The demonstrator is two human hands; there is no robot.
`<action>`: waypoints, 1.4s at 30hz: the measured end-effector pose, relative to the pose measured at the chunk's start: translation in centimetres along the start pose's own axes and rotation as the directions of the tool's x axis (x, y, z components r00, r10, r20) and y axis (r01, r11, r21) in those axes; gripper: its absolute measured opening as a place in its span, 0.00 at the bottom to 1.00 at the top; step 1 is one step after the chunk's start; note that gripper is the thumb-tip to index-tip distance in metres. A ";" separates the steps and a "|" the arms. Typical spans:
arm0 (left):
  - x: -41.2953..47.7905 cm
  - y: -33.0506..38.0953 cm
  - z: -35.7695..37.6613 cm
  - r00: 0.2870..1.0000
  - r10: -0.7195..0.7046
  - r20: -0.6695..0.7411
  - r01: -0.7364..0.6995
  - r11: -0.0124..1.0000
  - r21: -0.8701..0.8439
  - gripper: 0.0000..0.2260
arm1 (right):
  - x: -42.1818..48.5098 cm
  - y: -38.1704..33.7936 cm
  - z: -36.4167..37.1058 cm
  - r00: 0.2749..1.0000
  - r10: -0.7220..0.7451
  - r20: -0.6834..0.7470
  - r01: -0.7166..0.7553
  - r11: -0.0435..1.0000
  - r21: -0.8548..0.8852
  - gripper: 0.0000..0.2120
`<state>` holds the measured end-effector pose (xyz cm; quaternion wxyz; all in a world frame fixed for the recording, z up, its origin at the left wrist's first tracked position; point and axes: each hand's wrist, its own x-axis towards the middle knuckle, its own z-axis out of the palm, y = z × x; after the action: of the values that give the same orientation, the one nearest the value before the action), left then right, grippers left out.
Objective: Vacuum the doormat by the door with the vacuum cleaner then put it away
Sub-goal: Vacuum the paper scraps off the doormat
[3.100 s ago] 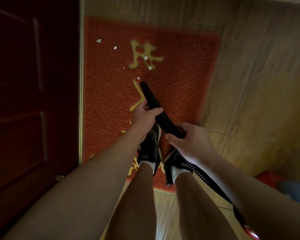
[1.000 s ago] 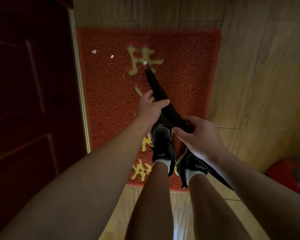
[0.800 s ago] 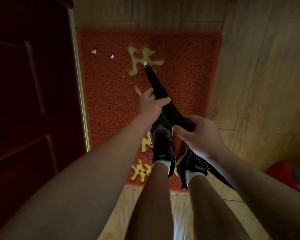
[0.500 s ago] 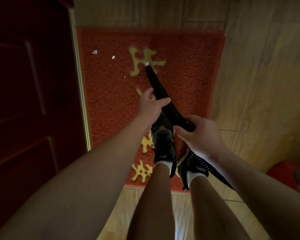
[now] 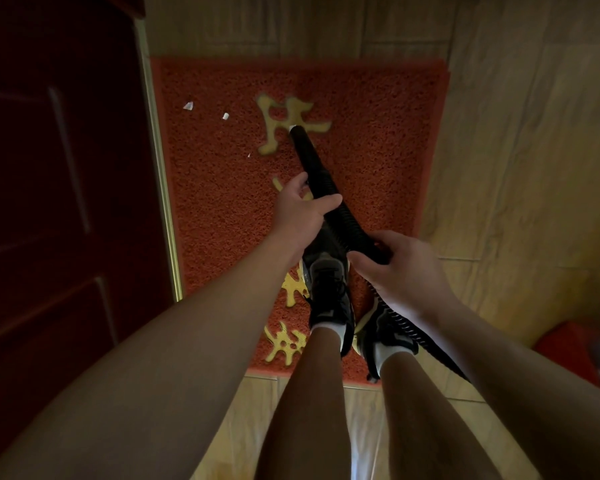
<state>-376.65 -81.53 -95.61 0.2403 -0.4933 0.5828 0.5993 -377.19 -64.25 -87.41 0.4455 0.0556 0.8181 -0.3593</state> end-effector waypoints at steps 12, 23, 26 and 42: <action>-0.1 -0.1 -0.2 1.000 -0.001 -0.001 0.001 1.000 -0.012 0.35 | 0.2 0.0 0.2 1.000 -0.012 0.009 0.012 1.000 0.008 0.08; 0.0 0.0 0.0 1.000 -0.004 -0.009 0.004 1.000 -0.018 0.34 | 0.5 0.2 0.3 1.000 -0.001 0.001 0.001 1.000 0.030 0.08; 0.0 0.0 0.0 1.000 -0.002 -0.002 0.002 1.000 -0.025 0.33 | 0.4 0.2 0.3 1.000 0.001 0.004 -0.001 1.000 0.030 0.09; -1.3 -2.0 -2.2 0.999 0.008 -0.054 -0.012 0.996 -0.085 0.43 | -0.1 -0.7 1.2 0.992 -0.056 0.115 0.075 0.983 -0.168 0.14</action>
<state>-373.72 -82.79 -95.00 0.2003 -0.5161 0.5654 0.6114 -376.59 -65.52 -87.40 0.4810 -0.0299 0.8217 -0.3041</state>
